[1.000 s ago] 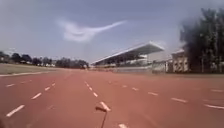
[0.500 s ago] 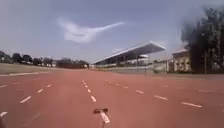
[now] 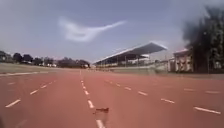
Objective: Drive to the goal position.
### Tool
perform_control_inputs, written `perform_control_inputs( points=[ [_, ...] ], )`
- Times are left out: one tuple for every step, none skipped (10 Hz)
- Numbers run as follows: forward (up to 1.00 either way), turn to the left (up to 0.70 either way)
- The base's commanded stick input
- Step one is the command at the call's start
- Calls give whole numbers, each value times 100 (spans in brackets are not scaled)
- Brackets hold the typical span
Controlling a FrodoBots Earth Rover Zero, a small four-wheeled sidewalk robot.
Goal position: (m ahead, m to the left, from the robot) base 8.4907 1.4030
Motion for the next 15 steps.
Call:
perform_control_inputs(
  points=[
    [70,0],
    [70,0],
    [70,0],
    [70,0],
    [70,0],
    [70,0],
    [70,0],
    [70,0],
    [70,0],
    [70,0],
    [70,0],
    [70,13],
    [70,29],
    [70,35],
    [70,35]
  ],
)
